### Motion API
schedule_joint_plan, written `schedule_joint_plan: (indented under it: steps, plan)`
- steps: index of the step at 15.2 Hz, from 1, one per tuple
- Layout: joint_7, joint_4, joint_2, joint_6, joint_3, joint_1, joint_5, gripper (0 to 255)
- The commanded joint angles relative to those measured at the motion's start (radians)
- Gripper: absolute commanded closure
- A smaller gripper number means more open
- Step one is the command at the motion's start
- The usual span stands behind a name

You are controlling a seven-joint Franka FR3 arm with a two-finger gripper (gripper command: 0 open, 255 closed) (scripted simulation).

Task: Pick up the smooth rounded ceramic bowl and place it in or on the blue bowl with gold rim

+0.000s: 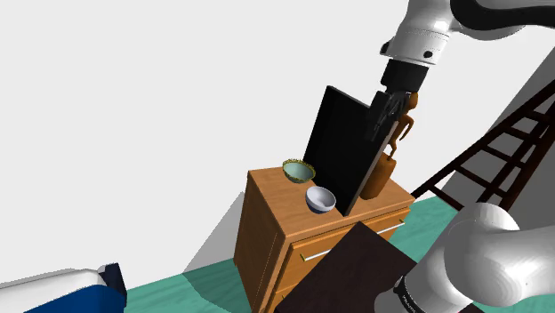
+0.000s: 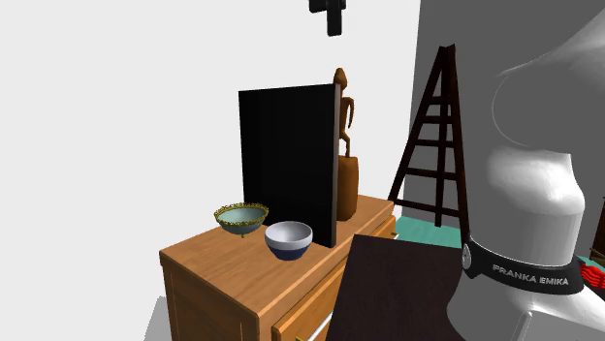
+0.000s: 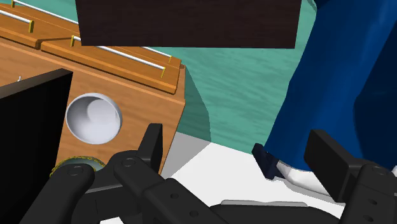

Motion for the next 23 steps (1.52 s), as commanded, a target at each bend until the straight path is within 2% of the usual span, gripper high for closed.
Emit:
schedule_joint_plan:
  steps: [1,7,12,18,23]
  plan:
    - [0.0,0.0,0.0,0.0,0.0,0.0,0.0,0]
    - [-0.066,-0.138,0.056,0.192,-0.056,-0.023,-0.044,0]
    - [-0.119,-0.219,0.148,0.364,-0.106,-0.045,-0.077,0]
    - [-0.183,-0.27,0.313,0.58,-0.168,-0.067,-0.105,0]
    - [-0.243,-0.27,0.49,0.758,-0.22,-0.077,-0.107,0]
